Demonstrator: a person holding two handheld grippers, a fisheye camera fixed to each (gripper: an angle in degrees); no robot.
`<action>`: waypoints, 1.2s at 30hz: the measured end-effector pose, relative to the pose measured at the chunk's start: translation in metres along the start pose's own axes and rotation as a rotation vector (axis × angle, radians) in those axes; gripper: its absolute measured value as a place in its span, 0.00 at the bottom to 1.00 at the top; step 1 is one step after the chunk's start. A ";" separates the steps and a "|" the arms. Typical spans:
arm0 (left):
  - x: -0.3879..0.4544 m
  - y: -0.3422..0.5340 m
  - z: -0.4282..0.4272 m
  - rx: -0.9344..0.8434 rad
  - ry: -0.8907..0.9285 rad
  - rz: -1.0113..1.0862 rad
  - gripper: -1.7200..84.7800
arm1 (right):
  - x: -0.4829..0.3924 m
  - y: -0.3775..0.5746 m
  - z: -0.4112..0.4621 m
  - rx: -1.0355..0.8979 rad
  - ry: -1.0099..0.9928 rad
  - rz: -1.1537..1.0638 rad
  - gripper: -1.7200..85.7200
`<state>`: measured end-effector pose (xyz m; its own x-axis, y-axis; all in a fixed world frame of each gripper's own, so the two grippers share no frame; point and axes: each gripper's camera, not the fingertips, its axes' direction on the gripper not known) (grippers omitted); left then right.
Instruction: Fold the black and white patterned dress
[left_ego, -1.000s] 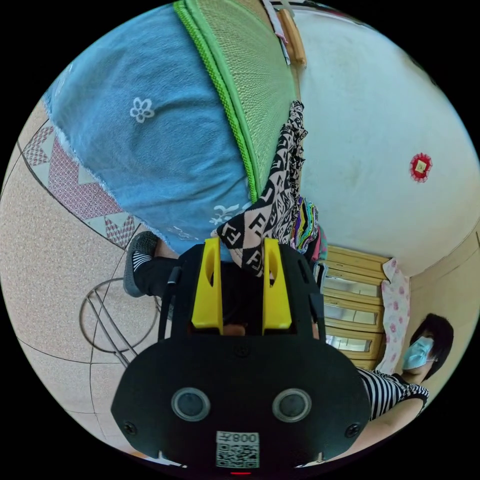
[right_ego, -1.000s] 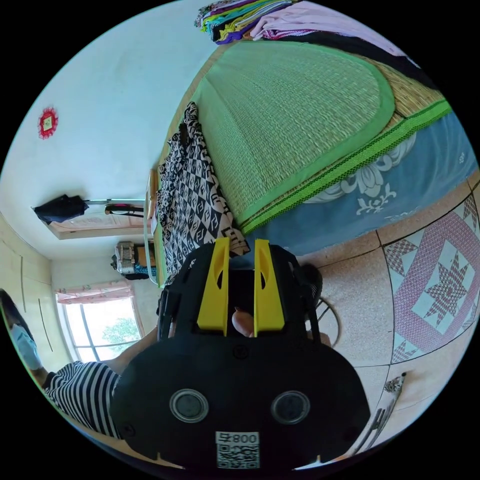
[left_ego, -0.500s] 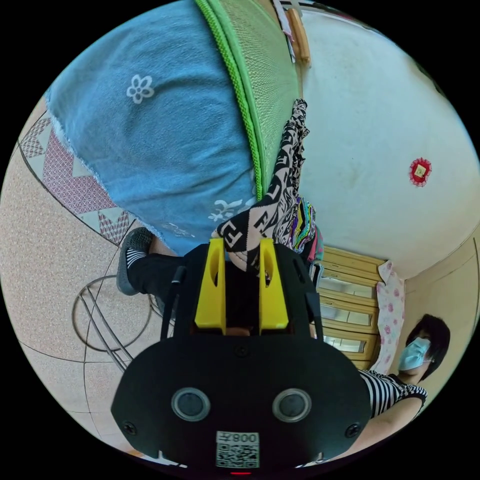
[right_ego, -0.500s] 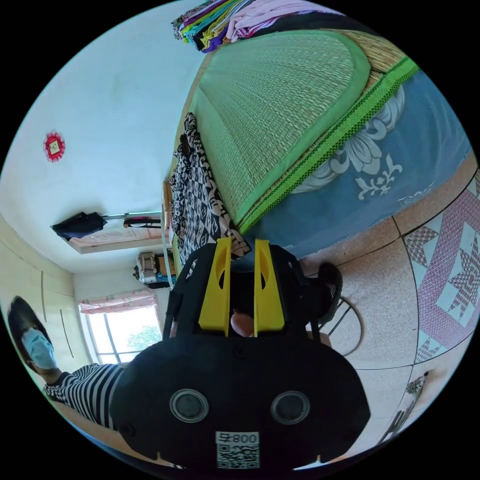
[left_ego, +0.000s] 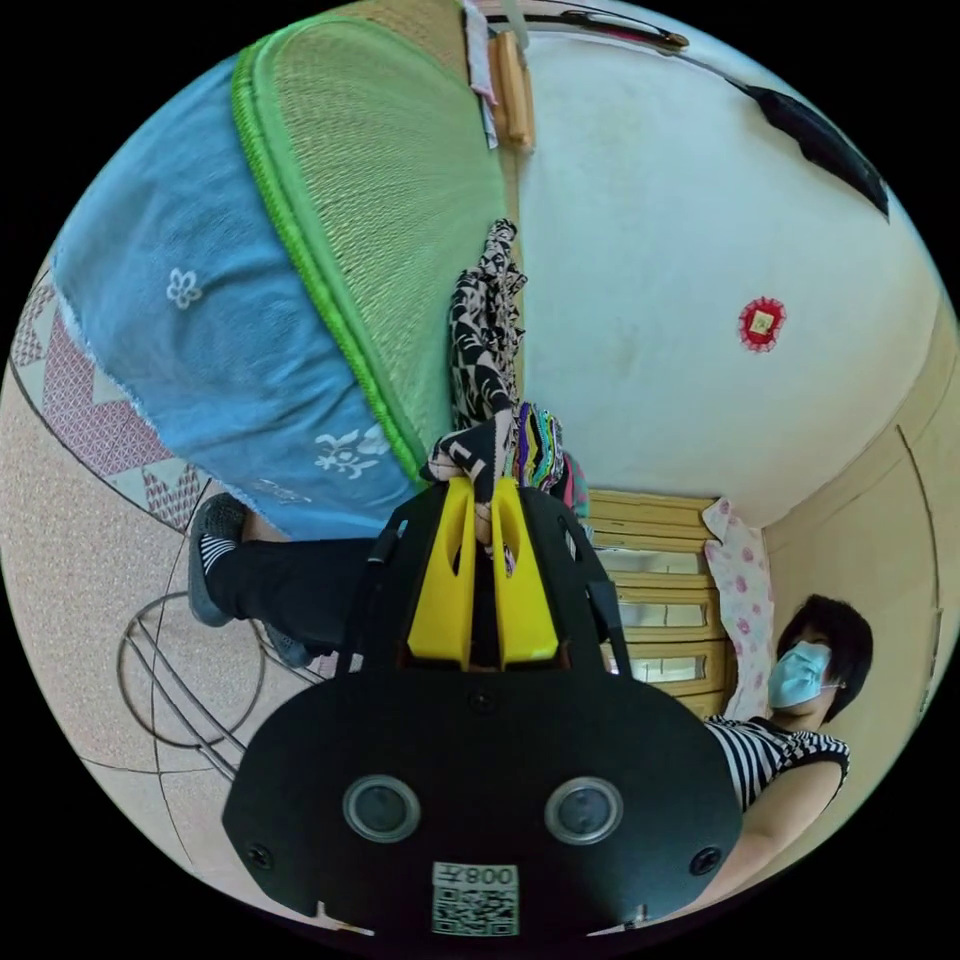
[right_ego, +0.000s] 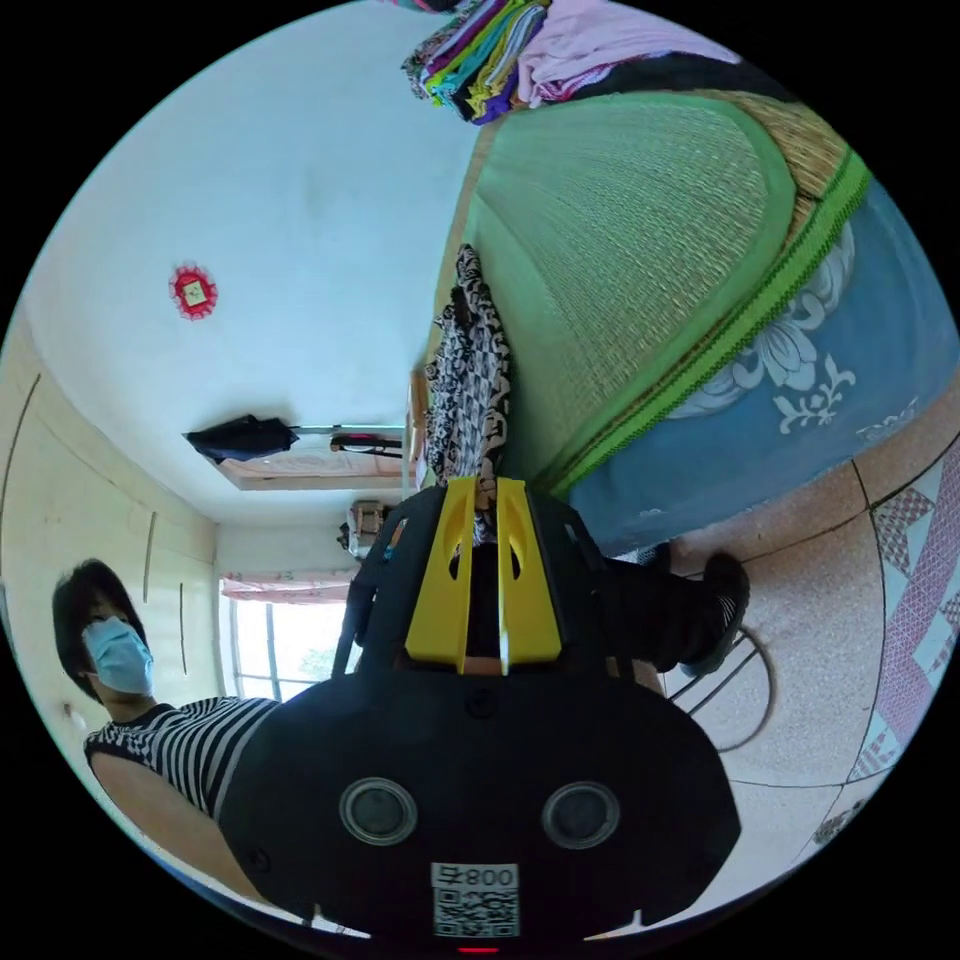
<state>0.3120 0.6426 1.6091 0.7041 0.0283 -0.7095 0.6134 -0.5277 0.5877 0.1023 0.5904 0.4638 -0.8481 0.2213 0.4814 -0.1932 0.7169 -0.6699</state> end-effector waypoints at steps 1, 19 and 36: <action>0.005 0.003 -0.001 0.000 0.007 0.015 0.05 | -0.002 0.000 -0.002 0.000 -0.007 -0.008 0.06; 0.060 0.072 -0.009 0.042 0.159 0.151 0.05 | -0.087 0.009 -0.065 0.032 -0.088 -0.203 0.05; 0.048 0.192 -0.034 0.040 0.223 0.139 0.05 | -0.114 0.070 -0.130 0.018 -0.124 -0.265 0.05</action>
<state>0.4754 0.5714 1.7009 0.8448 0.1374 -0.5171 0.4938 -0.5722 0.6547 0.2496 0.7016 0.4357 -0.8205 -0.0548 0.5690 -0.4236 0.7267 -0.5408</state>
